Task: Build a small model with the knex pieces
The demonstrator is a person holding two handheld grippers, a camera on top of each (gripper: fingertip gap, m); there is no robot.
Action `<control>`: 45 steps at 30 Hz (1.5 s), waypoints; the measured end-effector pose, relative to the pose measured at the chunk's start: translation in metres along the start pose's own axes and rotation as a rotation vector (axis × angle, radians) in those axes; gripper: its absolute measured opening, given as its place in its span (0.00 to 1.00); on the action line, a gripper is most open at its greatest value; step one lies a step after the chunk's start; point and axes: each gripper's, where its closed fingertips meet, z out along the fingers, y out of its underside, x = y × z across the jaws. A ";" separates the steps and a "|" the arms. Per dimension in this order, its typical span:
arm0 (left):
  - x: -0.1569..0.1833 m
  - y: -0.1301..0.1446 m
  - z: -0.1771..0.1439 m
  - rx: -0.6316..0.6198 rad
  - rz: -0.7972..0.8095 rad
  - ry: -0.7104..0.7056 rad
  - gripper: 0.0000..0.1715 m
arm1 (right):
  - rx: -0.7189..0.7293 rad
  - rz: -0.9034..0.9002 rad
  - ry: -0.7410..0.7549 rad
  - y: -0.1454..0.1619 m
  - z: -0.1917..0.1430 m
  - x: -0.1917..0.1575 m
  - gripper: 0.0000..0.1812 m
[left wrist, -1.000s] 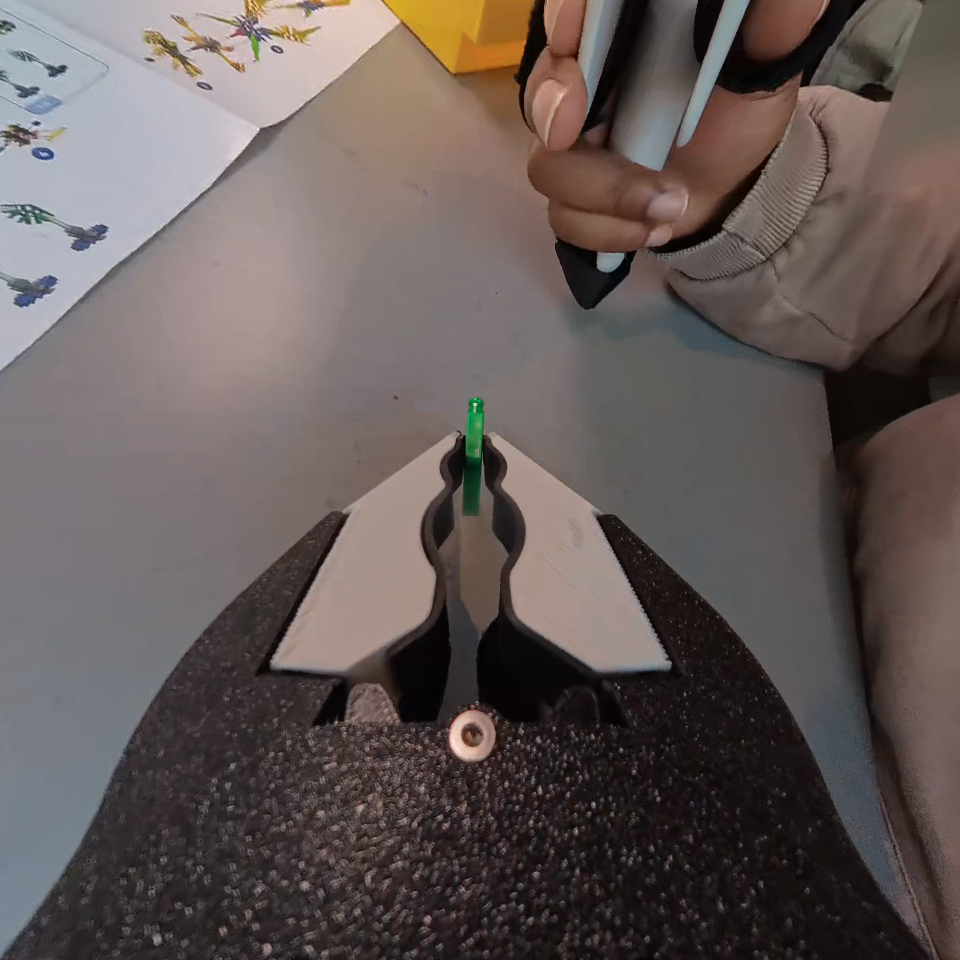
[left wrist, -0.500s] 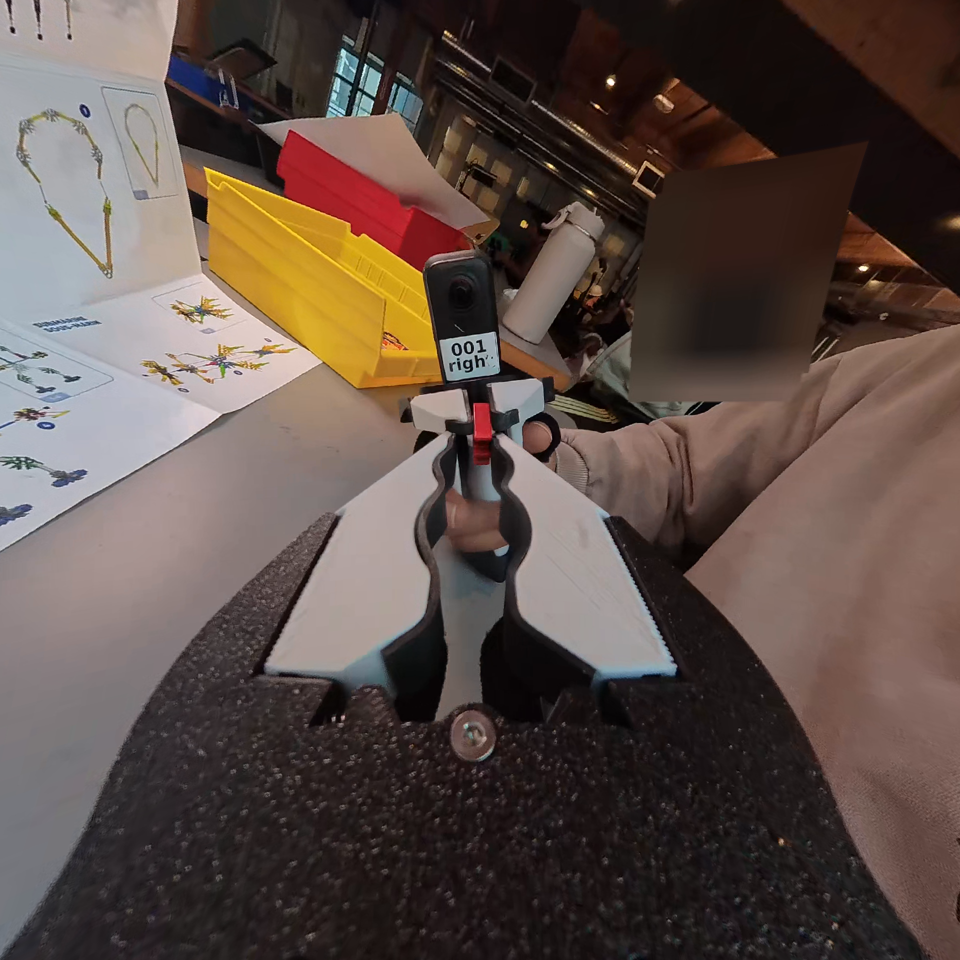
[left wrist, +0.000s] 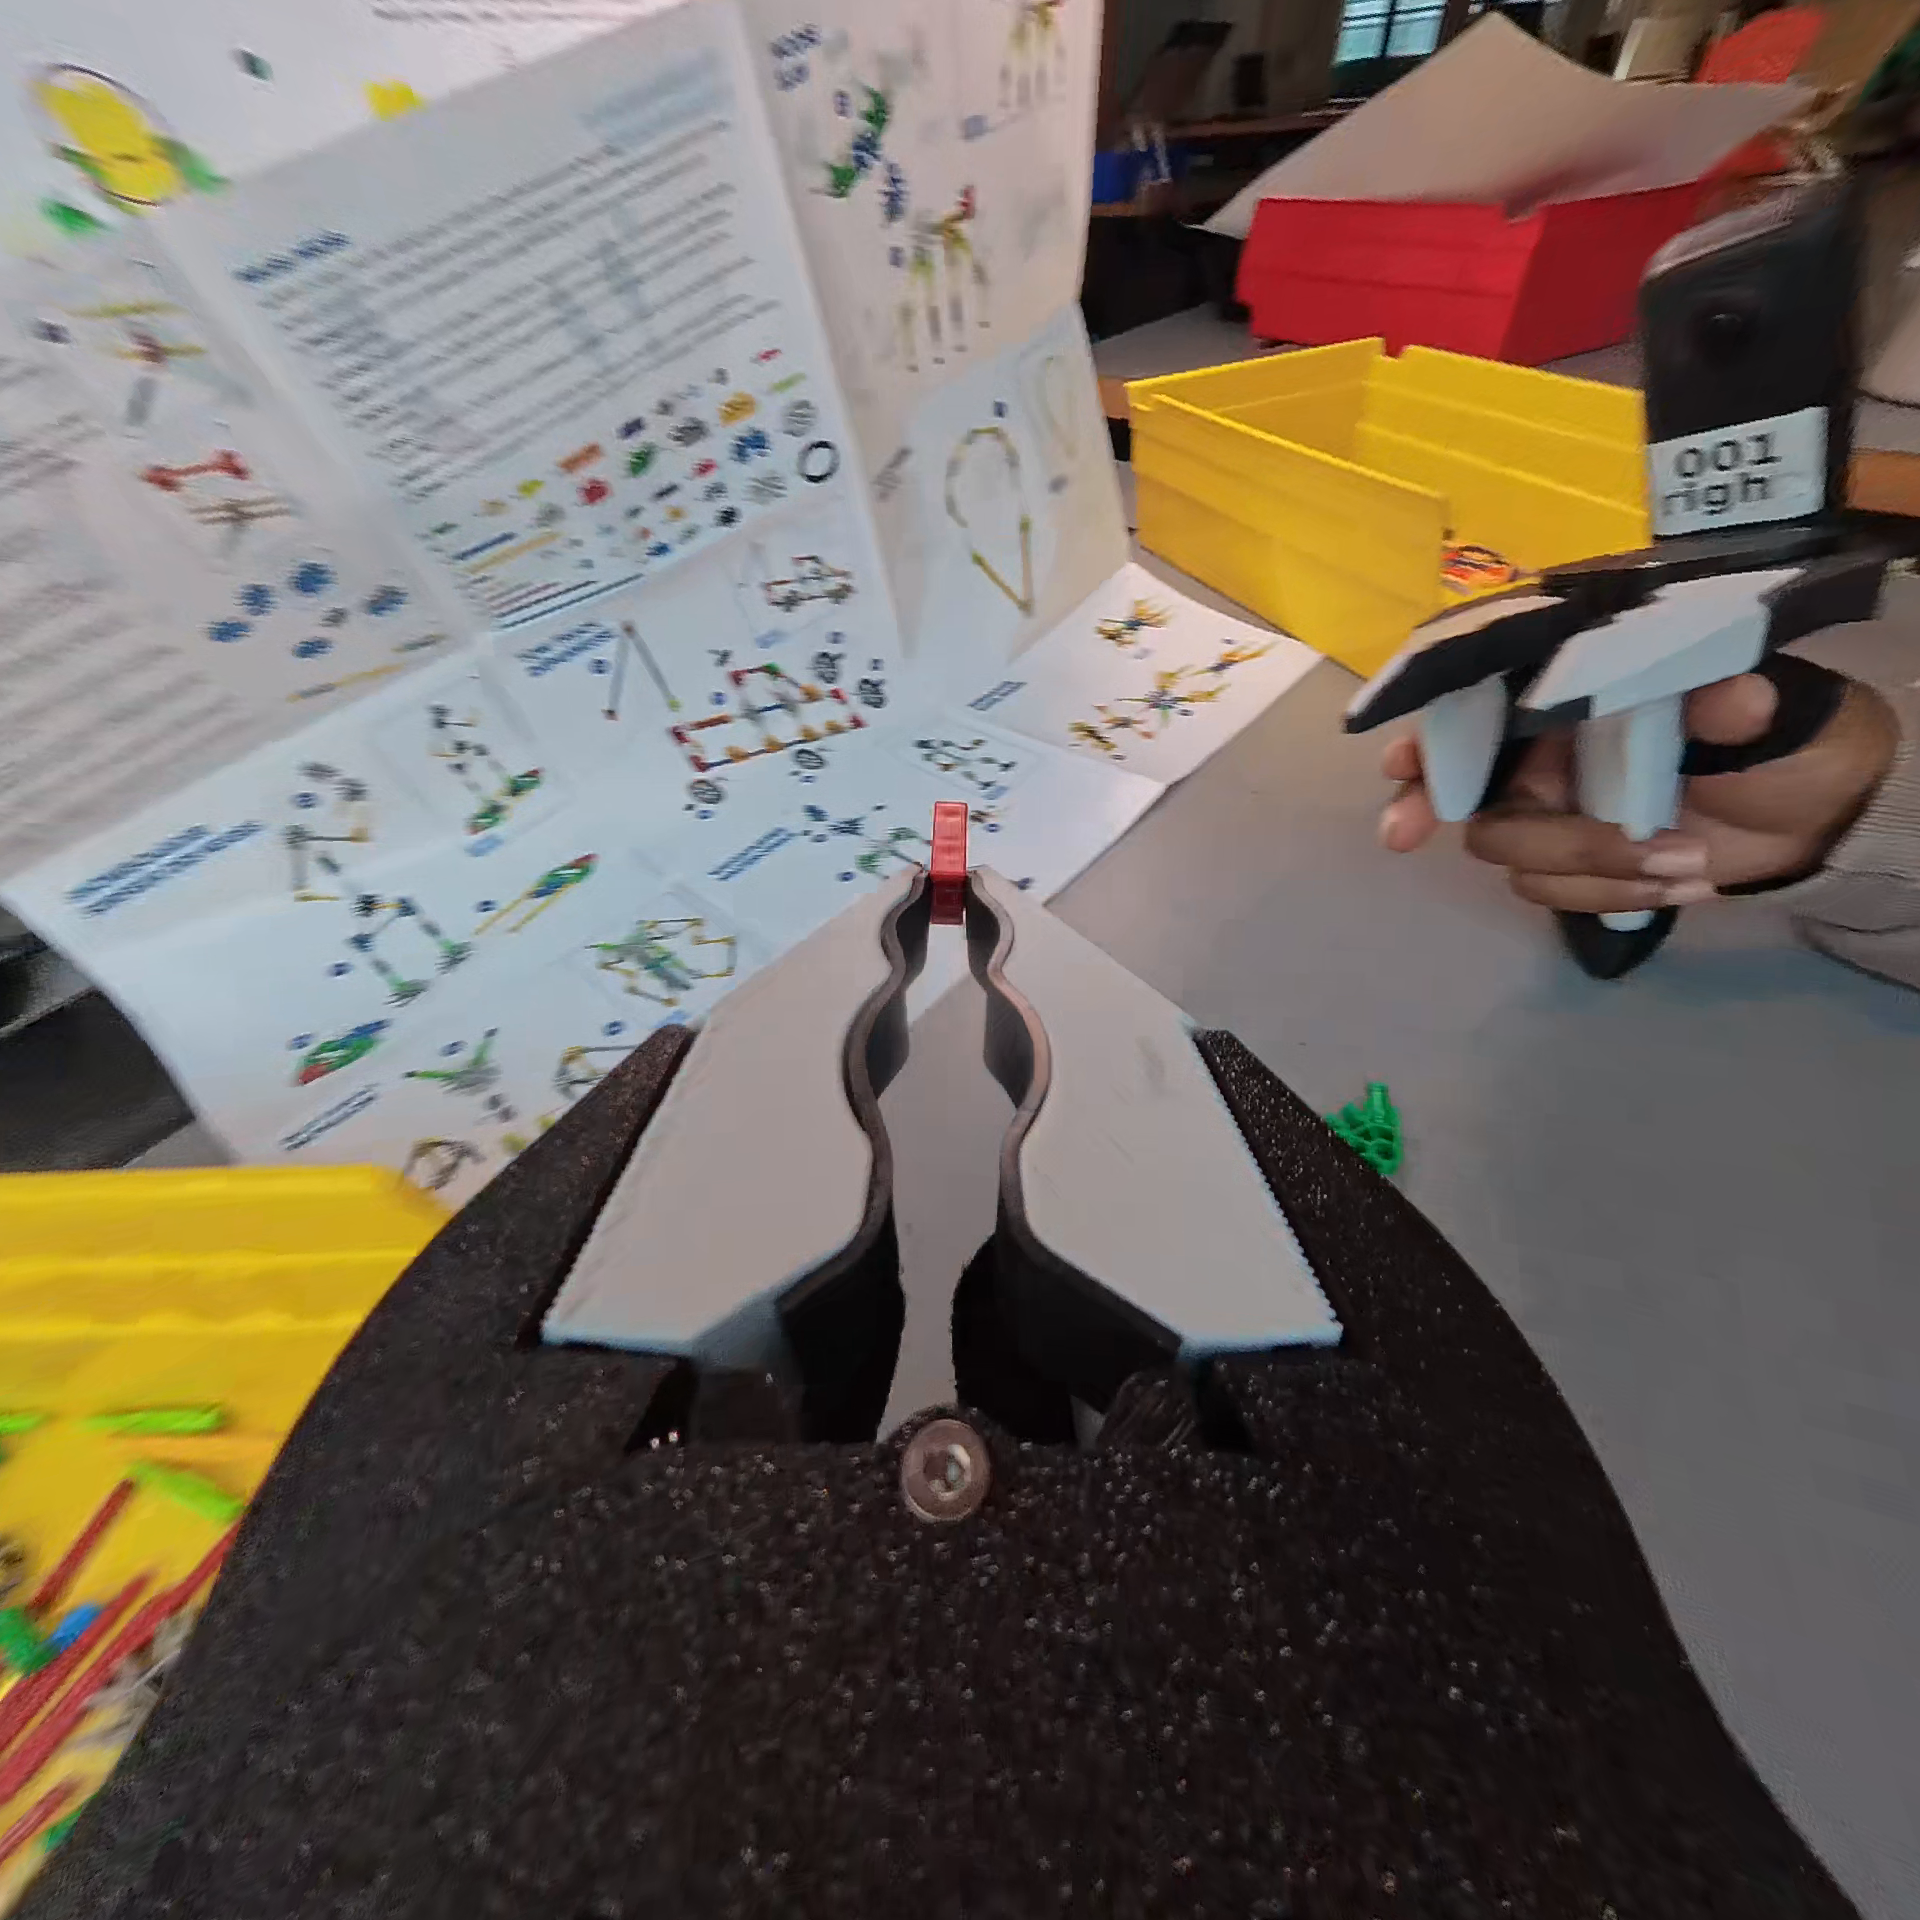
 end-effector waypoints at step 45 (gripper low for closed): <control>0.139 0.122 0.038 -0.488 0.240 0.482 0.16 | -0.856 -0.452 0.090 0.120 -0.016 0.010 0.28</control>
